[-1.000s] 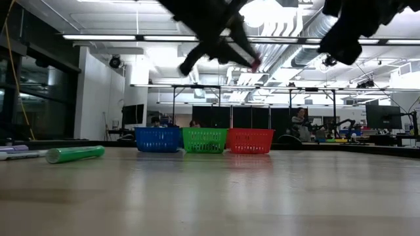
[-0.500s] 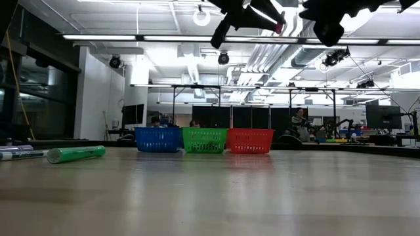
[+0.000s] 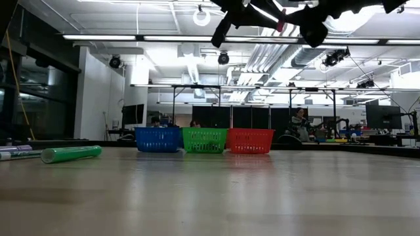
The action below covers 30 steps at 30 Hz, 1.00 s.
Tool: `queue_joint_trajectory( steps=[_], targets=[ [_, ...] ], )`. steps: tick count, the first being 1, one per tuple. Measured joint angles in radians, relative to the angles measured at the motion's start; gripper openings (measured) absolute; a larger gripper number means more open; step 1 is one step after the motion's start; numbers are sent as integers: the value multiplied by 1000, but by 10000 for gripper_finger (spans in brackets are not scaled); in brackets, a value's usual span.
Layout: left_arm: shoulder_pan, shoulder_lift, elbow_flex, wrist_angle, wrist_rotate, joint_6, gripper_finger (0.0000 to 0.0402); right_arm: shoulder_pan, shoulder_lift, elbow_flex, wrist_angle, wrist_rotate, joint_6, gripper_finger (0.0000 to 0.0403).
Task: Pick & Place Markers
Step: Put the pink highlighter into the red bin
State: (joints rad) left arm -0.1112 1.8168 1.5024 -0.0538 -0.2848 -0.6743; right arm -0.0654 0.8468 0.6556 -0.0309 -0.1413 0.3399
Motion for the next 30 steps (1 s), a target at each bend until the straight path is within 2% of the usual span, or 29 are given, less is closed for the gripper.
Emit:
queue_joint_trajectory(
  steps=[5, 9, 21, 26, 30],
  targets=[
    [0, 0, 0, 1, 1, -2, 30, 0, 36, 0, 21, -7, -6, 179],
    [0, 0, 0, 1, 1, -3, 30, 0, 57, 0, 39, -8, -8, 159],
    [0, 0, 2, 2, 5, 14, 28, 0, 58, 0, 86, 21, -26, 35],
    [0, 1, 2, 0, 5, 8, 30, 0, 58, 0, 85, 20, -33, 31],
    [1, 1, 2, -1, 11, -3, 57, 0, 58, 0, 84, 20, -54, 31]
  ],
)
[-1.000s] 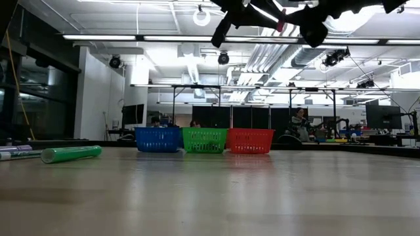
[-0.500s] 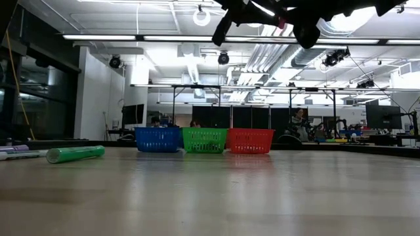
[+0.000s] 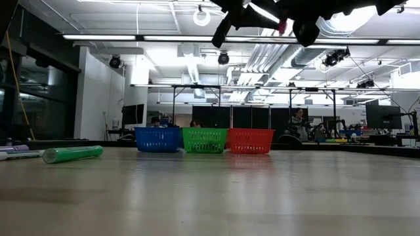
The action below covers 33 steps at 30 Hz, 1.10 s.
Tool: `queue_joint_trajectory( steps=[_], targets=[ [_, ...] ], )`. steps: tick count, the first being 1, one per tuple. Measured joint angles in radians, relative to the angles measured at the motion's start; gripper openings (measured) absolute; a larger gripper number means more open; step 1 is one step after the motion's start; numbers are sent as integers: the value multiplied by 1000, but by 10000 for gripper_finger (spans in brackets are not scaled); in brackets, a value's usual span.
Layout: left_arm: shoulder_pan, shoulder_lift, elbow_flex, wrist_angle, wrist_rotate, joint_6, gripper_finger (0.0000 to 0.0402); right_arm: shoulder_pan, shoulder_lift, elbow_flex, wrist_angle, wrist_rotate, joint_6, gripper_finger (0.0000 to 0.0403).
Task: Pick & Place Markers
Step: Put the pink highlighter into the red bin
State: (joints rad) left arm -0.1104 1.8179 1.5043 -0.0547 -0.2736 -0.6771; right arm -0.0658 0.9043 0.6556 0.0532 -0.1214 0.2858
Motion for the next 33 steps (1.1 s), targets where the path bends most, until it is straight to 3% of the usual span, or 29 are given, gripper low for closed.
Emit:
queue_joint_trajectory(
  steps=[6, 19, 25, 33],
  targets=[
    [0, 0, 0, -3, 17, 45, 91, -9, -1, 0, -12, 2, -7, 31],
    [-1, 0, -1, -95, 29, 64, 96, -109, -1, 0, -103, -29, -118, 31],
    [24, -31, 1, -236, 24, 17, 97, -149, -1, 0, -143, -46, -260, 31],
    [79, -116, -5, -440, -37, 19, 97, -184, 44, 0, -144, -53, -607, 31]
  ],
)
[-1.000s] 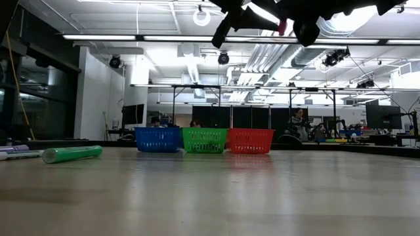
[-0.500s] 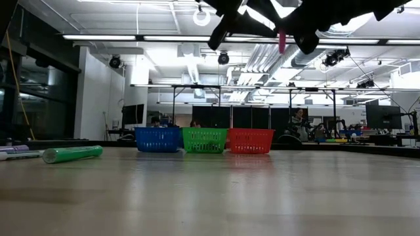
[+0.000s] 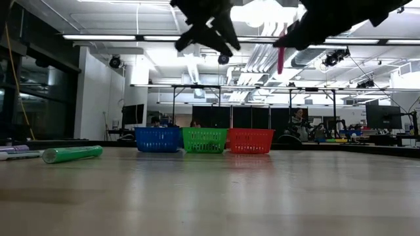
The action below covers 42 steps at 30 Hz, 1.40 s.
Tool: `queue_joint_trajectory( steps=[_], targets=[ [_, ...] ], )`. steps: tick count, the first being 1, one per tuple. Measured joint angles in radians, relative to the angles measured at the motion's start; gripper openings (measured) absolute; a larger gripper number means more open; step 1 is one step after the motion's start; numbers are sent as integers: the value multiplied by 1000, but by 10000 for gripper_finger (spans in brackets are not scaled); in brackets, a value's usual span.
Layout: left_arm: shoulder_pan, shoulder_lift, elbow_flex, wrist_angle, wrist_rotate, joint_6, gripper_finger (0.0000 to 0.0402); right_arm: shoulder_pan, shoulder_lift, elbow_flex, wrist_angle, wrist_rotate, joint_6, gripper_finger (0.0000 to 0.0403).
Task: Pick & Place Markers
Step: Put the pink highlighter into the red bin
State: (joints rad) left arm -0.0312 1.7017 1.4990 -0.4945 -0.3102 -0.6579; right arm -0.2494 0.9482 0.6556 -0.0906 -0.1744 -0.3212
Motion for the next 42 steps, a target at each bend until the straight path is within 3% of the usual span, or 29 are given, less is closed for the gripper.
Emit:
queue_joint_trajectory(
  steps=[10, 16, 25, 30, 35, 42],
  targets=[
    [85, -59, 1, -289, -25, 73, 97, -44, 300, 93, 19, 14, -241, 31],
    [179, -80, 2, -399, 66, 225, 97, -63, 500, 246, -64, 150, -490, 32],
    [322, -99, 3, -422, 267, 482, 97, -114, 720, 410, -205, 326, -892, 33],
    [380, -99, 3, -423, 429, 596, 97, -146, 780, 431, -212, 370, -1088, 31],
    [410, -99, 3, -422, 593, 696, 97, -165, 793, 426, -267, 317, -1260, 33],
    [418, -99, 3, -423, 641, 777, 97, -164, 800, 425, -338, 302, -1342, 34]
  ],
)
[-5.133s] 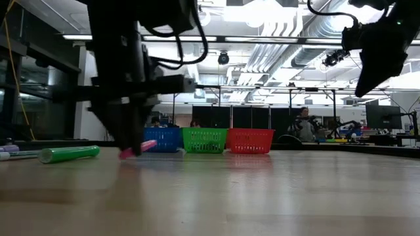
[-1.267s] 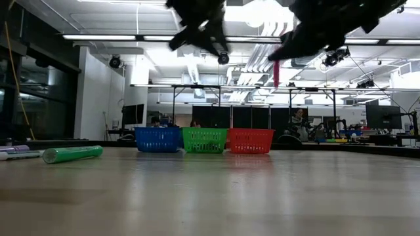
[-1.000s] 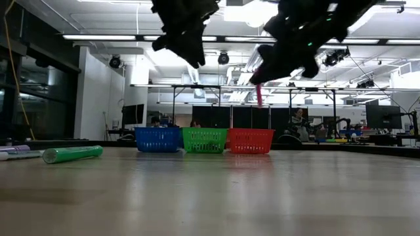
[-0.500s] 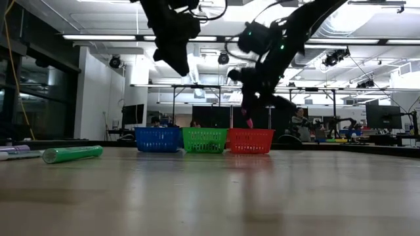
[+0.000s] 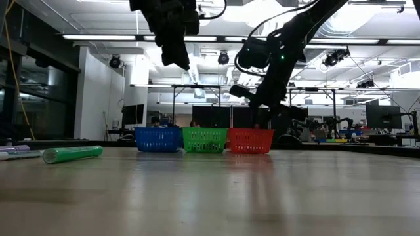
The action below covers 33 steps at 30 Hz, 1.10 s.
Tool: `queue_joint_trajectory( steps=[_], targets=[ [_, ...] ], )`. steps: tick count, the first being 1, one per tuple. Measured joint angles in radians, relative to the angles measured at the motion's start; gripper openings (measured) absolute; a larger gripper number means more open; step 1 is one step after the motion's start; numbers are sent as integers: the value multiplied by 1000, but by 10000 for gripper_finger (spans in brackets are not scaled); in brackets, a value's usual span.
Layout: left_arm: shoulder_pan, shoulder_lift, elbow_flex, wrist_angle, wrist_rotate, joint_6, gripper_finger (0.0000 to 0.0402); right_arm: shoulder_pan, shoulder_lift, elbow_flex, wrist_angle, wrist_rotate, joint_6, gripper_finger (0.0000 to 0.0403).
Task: Pick & Place Markers
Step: Put the pink highlighter into the red bin, then put the green highlighter into the blue bin
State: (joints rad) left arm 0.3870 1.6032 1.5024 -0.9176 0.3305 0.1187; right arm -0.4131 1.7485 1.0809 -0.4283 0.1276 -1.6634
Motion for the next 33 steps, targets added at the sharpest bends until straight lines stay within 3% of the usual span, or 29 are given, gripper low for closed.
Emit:
queue_joint_trajectory(
  steps=[18, 22, 27, 33],
  targets=[
    [-1, 0, 0, -11, 61, 42, 97, 3, 0, 0, -2, 16, -12, 69],
    [-1, 0, 0, -39, 61, 42, 97, 4, 0, 0, 40, 36, 97, 81],
    [-1, 1, 0, -66, 32, 26, 97, 32, 0, 0, 169, 226, 360, 95],
    [-1, 1, 0, -102, -72, -31, 97, 77, 0, 0, 328, 500, 514, 98]
  ],
)
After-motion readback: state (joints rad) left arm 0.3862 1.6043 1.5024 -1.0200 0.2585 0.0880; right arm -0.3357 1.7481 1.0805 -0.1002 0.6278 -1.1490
